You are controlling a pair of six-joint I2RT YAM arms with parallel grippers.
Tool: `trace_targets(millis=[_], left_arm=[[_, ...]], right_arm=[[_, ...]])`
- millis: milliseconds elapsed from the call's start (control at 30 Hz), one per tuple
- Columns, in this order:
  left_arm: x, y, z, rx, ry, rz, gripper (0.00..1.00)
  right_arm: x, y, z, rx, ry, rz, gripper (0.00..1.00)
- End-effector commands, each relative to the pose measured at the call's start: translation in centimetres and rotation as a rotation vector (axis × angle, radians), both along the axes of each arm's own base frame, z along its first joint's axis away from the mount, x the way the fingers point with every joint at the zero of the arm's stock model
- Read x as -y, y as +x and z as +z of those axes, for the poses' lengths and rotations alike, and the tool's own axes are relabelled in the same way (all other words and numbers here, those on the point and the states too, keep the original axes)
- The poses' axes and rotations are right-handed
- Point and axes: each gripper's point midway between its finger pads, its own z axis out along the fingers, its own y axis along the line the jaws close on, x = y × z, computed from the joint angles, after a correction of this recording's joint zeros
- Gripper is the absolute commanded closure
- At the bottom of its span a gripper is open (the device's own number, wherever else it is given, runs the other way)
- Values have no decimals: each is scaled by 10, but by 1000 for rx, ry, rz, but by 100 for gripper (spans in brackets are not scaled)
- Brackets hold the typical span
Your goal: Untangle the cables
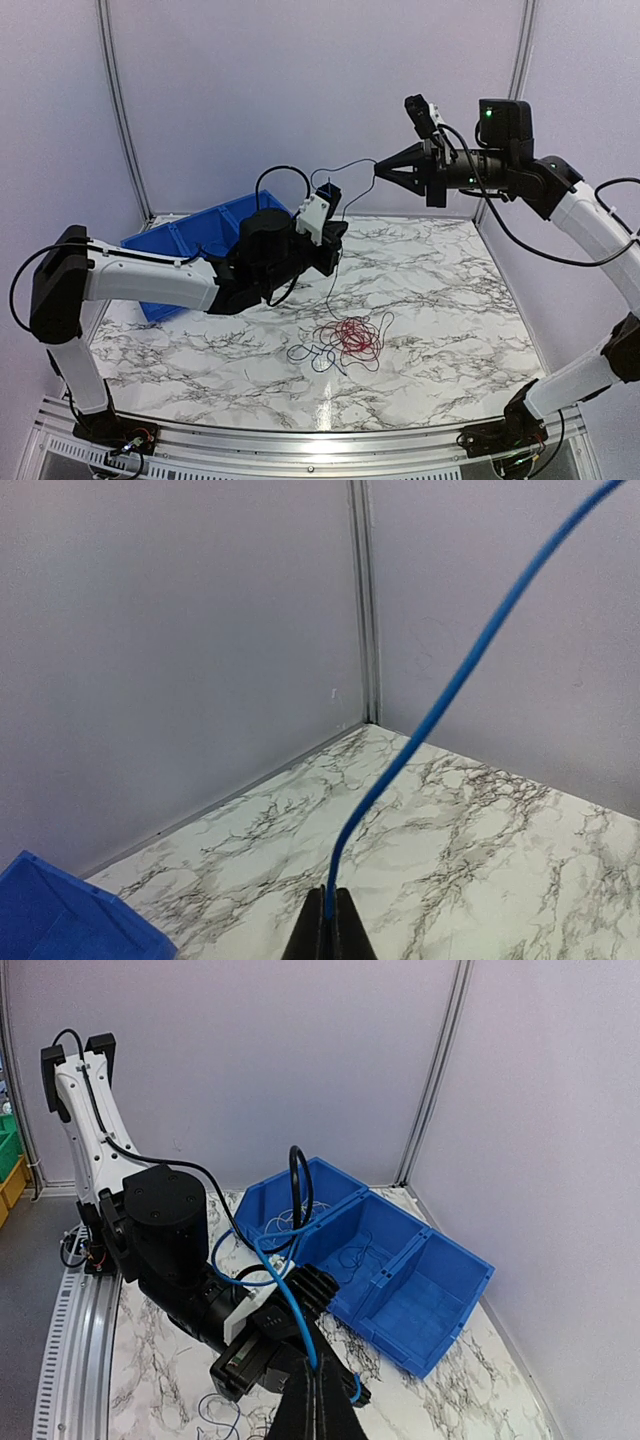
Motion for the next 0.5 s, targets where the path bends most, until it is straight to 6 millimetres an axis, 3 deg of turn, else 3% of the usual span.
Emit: trace_targets(millis=[0,167,300,367,467], left_arm=[[-36,0,39,57,-99,107,100],[-87,-1,73,80,-166,167,100],[-120,0,93,73,-184,197,100],[-136,5,105,69,-162,226,100],[-164,21,107,53,-76,304,100]], right_arm=[[10,-5,-9,-8,12,-25,100],[23,11,-51,-29,-28,-109,100],[22,15,-99,-58,-92,-102,70],[23,19,-125,-81,-120,-112,68],[23,21,-163,-116,-140,-117,67]])
